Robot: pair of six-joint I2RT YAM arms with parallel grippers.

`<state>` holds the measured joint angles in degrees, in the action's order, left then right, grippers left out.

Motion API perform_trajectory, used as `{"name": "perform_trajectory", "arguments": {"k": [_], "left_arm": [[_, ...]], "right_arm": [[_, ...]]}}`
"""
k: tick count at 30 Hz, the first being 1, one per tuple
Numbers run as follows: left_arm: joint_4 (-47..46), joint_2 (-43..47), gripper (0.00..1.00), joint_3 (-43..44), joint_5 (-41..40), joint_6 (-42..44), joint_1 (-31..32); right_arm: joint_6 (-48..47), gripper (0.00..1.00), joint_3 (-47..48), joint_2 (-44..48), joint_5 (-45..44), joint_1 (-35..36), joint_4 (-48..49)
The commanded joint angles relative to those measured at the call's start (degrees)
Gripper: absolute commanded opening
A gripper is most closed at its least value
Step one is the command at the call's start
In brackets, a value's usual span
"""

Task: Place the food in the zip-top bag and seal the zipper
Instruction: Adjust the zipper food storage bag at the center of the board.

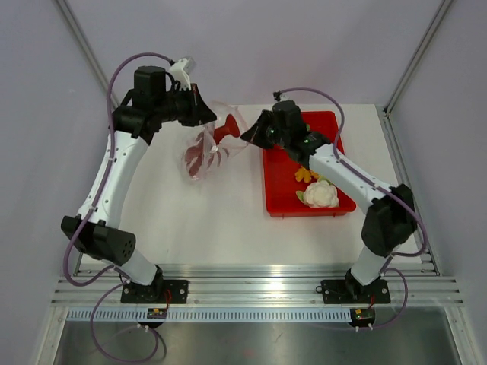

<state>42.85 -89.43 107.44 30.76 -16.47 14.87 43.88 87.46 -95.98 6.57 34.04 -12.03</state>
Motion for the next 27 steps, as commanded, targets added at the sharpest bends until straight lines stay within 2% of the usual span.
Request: {"name": "perform_trajectory", "arguments": {"k": [1, 3, 7, 10, 12, 16, 20, 25, 26, 27], "left_arm": [[2.5, -5.0, 0.00, -2.5, -5.6, 0.7, -0.6], [4.8, -7.9, 0.00, 0.8, -7.6, 1.6, -0.6], [12.1, -13.0, 0.00, 16.7, -9.0, 2.2, -0.6], [13.4, -14.2, 0.00, 23.8, -9.1, 2.1, -0.6], [13.2, -13.8, 0.00, 24.6, -8.7, 1.7, -0.6], [9.8, -11.3, 0.00, 18.1, -7.5, 1.2, -0.5], [6.4, -9.9, 0.00, 4.1, -7.9, 1.4, -0.4], [10.1, -12.8, 0.00, -0.5, -8.5, 4.9, 2.5], [10.6, -12.8, 0.01, -0.5, -11.3, 5.4, 3.1], [11.1, -12.2, 0.07, -0.6, -12.7, 5.7, 3.8]], "right_arm": [[0.5, 0.00, -2.4, -6.1, 1.7, -0.1, -3.2], [0.7, 0.00, -0.5, -6.9, 2.7, 0.1, -3.9], [-0.4, 0.00, 3.9, -6.1, 3.9, 0.1, -5.2], [-1.2, 0.00, 6.0, -4.4, 4.2, 0.7, -4.8], [-1.3, 0.00, 6.2, -3.4, 4.2, 1.0, -4.5], [-0.3, 0.00, 3.4, -3.4, 2.9, 1.5, -3.6], [2.9, 0.00, -4.4, -6.3, 2.9, 1.1, -0.6], [6.0, 0.00, -9.5, -10.1, 3.7, 0.6, 1.7], [6.3, 0.00, -10.0, -9.8, 3.1, 0.5, 2.5], [6.4, 0.00, -10.4, -9.5, 2.8, 0.7, 2.5]]}}
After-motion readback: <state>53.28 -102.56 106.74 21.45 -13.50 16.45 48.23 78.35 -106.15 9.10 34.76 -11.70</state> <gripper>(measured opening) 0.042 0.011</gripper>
